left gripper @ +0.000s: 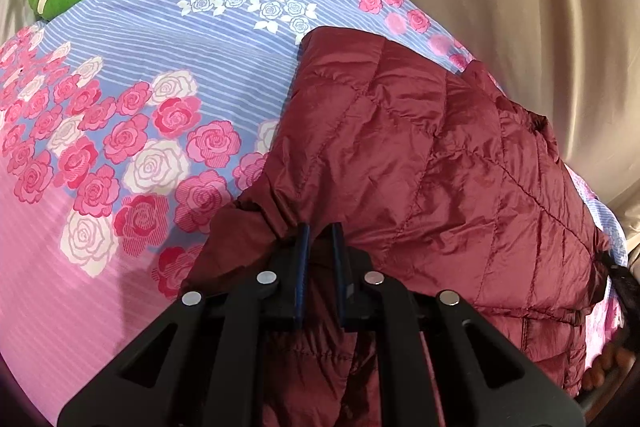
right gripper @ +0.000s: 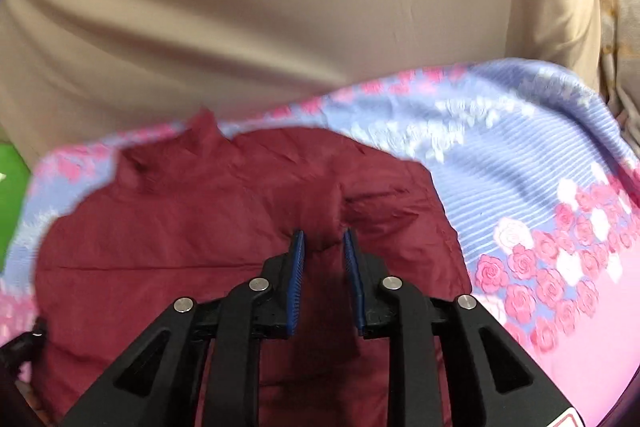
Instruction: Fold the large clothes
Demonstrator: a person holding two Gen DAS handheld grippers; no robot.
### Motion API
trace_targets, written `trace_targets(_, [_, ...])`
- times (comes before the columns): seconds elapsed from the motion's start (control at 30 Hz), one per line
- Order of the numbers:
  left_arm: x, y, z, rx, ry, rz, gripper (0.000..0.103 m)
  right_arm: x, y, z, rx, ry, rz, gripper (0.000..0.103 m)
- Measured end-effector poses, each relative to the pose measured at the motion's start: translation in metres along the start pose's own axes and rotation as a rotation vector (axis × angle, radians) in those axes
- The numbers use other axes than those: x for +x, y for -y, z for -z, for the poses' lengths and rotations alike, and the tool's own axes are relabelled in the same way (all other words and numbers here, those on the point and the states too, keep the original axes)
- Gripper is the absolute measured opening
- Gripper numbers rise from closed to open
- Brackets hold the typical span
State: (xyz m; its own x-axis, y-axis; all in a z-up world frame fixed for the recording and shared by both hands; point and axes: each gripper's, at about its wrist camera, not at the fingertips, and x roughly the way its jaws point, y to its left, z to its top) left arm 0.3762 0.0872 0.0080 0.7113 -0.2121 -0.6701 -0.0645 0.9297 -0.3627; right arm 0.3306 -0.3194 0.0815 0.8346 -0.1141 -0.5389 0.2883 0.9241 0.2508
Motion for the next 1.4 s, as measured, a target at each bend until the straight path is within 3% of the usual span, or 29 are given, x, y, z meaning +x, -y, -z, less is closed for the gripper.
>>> trace_targets(0.1, [-0.001, 0.001, 0.001, 0.005, 0.003, -0.005, 0.011, -0.022, -0.042, 0.009, -0.123, -0.013, -0.127, 0.022])
trace_targets(0.2, [-0.001, 0.002, 0.002, 0.009, 0.006, -0.01, 0.011, -0.014, -0.081, 0.03, -0.22, -0.123, -0.262, 0.018])
trace_targets(0.23, [-0.001, 0.002, 0.002, 0.01, 0.006, -0.01, 0.011, -0.008, -0.088, 0.037, -0.246, -0.145, -0.261, 0.015])
trace_targets(0.37, [0.0, 0.0, 0.0, 0.002, 0.006, 0.002, 0.011, 0.012, -0.069, 0.053, -0.257, -0.192, -0.164, 0.011])
trace_targets(0.47, [0.0, 0.0, 0.001, -0.004, 0.007, 0.006, 0.011, 0.017, -0.008, 0.046, -0.119, -0.206, -0.092, 0.009])
trace_targets(0.53, [0.0, 0.0, 0.001, -0.006, 0.008, 0.006, 0.011, 0.016, 0.04, 0.042, -0.021, -0.211, -0.028, 0.001])
trace_targets(0.6, [0.0, 0.0, 0.001, -0.006, 0.008, 0.006, 0.011, 0.01, 0.08, 0.039, 0.051, -0.217, 0.087, 0.005])
trace_targets(0.63, [0.0, -0.001, 0.001, -0.006, 0.008, 0.007, 0.011, 0.004, 0.095, 0.037, 0.086, -0.214, 0.101, 0.005])
trace_targets(0.7, [-0.001, -0.001, 0.001, -0.009, 0.01, 0.019, 0.012, -0.014, 0.108, 0.031, 0.153, -0.193, 0.042, 0.017])
trace_targets(0.77, [-0.004, -0.002, 0.0, -0.024, 0.011, 0.037, 0.022, -0.026, 0.102, 0.023, 0.145, -0.165, -0.006, 0.023])
trace_targets(0.8, [-0.008, -0.002, -0.002, -0.032, 0.005, 0.044, 0.027, -0.03, 0.091, 0.017, 0.112, -0.153, -0.055, 0.044])
trace_targets(0.87, [-0.016, 0.0, -0.008, -0.053, 0.012, 0.062, 0.054, -0.028, 0.073, 0.008, 0.066, -0.135, -0.105, 0.067])
trace_targets(0.97, [-0.023, -0.003, -0.016, -0.109, 0.036, 0.023, 0.058, -0.002, 0.055, 0.001, 0.024, -0.168, -0.101, 0.067])
trace_targets(1.03, [-0.024, -0.006, -0.023, -0.099, 0.059, -0.033, 0.052, 0.025, 0.045, 0.0, 0.026, -0.215, -0.062, 0.055])
trace_targets(1.1, [-0.016, -0.007, -0.028, -0.04, 0.037, -0.108, 0.032, 0.037, 0.03, -0.004, 0.013, -0.234, -0.056, 0.006])
trace_targets(1.13, [-0.01, -0.01, -0.029, -0.026, 0.019, -0.124, 0.02, 0.037, 0.02, -0.009, 0.005, -0.228, -0.079, 0.006])
trace_targets(1.17, [-0.006, -0.014, -0.029, -0.023, 0.002, -0.136, 0.017, 0.024, 0.01, -0.016, -0.005, -0.174, -0.123, 0.006])
trace_targets(1.23, [-0.001, -0.024, -0.026, -0.035, -0.017, -0.128, 0.015, -0.013, -0.002, -0.024, -0.034, -0.025, -0.226, 0.006])
trace_targets(1.3, [-0.012, -0.031, -0.023, -0.083, -0.003, -0.083, 0.015, -0.027, 0.0, -0.024, -0.061, 0.039, -0.214, 0.006])
trace_targets(1.37, [-0.026, -0.03, -0.022, -0.106, 0.016, -0.023, 0.015, -0.005, 0.01, -0.018, -0.068, -0.033, -0.142, 0.006])
trace_targets(1.4, [-0.034, -0.025, -0.02, -0.118, 0.021, 0.04, 0.016, 0.015, 0.019, -0.009, -0.055, -0.114, -0.111, 0.006])
